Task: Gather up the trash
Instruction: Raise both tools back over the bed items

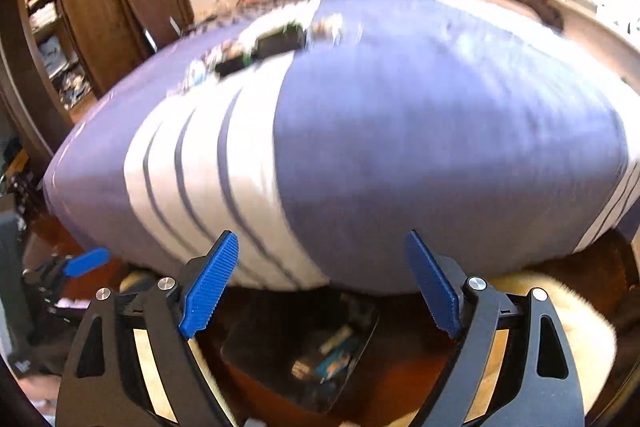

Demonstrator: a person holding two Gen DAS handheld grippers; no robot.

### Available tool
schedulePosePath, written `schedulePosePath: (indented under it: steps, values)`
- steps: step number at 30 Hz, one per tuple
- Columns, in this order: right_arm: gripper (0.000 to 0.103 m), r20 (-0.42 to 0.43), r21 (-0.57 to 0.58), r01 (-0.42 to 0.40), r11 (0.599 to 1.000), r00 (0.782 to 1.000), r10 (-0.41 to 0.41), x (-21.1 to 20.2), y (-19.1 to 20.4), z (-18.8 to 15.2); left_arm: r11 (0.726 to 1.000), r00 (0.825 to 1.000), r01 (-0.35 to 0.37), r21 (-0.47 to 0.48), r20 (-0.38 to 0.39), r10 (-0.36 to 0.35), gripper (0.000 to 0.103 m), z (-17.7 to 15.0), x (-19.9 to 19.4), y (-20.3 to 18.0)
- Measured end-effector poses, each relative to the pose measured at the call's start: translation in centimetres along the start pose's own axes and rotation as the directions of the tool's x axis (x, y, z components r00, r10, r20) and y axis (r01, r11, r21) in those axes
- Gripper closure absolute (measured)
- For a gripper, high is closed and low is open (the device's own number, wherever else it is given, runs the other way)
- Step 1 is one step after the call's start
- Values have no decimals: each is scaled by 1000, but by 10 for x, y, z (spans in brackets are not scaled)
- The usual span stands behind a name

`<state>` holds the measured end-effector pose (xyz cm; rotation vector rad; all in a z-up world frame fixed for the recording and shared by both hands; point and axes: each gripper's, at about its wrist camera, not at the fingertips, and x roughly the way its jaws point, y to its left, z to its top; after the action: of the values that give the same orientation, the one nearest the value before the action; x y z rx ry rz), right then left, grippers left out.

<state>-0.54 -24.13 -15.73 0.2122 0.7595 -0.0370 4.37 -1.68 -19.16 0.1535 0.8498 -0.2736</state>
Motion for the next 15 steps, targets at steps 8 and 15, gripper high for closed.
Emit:
schedulePosePath:
  steps: [8,15]
  values:
    - [16,83,-24,79,997,994,-77,9,-6,61,996,991,-80,-47,104,84,15,58,-3,29]
    - [16,66,-21,105,994,992,-103,56,-9,115,996,993,-73,-53,90,78,19,108,33,49]
